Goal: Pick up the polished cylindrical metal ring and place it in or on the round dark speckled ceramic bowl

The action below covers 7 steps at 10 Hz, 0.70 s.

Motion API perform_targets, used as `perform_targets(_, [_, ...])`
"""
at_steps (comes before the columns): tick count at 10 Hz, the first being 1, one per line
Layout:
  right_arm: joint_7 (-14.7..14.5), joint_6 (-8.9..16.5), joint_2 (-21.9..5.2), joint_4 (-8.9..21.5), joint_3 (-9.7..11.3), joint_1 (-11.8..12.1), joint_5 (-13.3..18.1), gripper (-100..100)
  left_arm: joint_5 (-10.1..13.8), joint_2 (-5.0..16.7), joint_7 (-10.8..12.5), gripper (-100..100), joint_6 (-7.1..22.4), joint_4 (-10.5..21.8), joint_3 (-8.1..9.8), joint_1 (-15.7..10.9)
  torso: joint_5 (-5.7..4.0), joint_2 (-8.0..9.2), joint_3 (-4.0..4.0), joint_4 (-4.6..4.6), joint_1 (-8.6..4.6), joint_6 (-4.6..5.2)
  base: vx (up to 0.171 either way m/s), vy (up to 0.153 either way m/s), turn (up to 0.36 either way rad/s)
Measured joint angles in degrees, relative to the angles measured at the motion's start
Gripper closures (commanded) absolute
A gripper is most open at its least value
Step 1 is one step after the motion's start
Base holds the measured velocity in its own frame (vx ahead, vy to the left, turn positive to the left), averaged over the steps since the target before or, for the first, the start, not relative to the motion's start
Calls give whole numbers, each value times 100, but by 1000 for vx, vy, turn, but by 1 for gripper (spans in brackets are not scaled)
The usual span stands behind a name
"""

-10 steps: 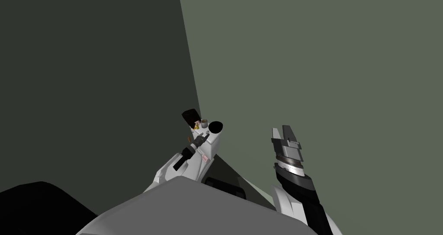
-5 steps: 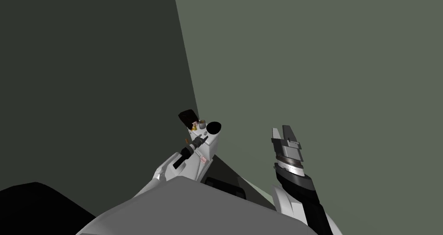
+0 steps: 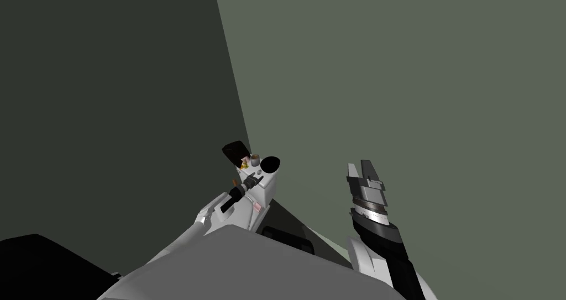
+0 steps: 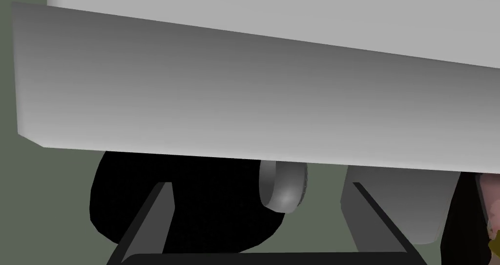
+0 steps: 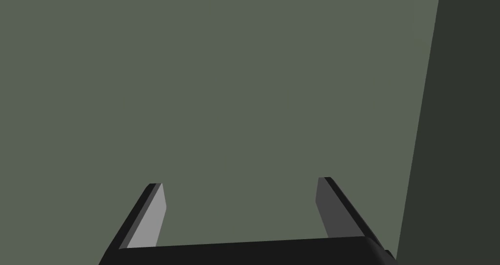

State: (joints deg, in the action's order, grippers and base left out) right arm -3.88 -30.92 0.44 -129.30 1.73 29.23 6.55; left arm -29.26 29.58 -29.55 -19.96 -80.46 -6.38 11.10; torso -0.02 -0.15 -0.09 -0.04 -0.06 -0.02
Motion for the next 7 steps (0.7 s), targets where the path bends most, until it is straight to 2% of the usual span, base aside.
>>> perform_targets(1, [0, 0, 0, 0, 0, 0, 0, 0, -7, 6, -12, 0, 7, 19, -2, -11, 0, 7, 4, 1, 1, -2, 0, 0, 0])
perform_targets(2, [0, 0, 0, 0, 0, 0, 0, 0, -6, 5, -11, -100, 7, 17, -2, -10, 0, 13, 7, 3, 2, -2, 124, -13, 143])
perform_targets(4, [0, 0, 0, 0, 0, 2, 0, 0, -2, 69, -12, -100, -129, -89, -7, 162, -3, -39, -22, -8, -19, -2, 184, -65, 115])
perform_targets(5, [0, 0, 0, 0, 0, 2, 0, 0, -3, 88, -21, -100, -201, -154, -12, 256, -5, -49, -28, -11, -20, -3, 85, -26, 30])
perform_targets(6, [0, 0, 0, -1, 0, 1, 0, 0, -4, 89, -24, 100, -217, -162, -13, 265, -2, -24, -16, -7, -8, 0, 15, -6, -5])
perform_targets(7, [0, 0, 0, 0, 0, 0, 0, 0, -4, 89, -23, 100, -216, -161, -13, 263, 0, 0, -1, -1, 0, -1, 8, 2, 9])
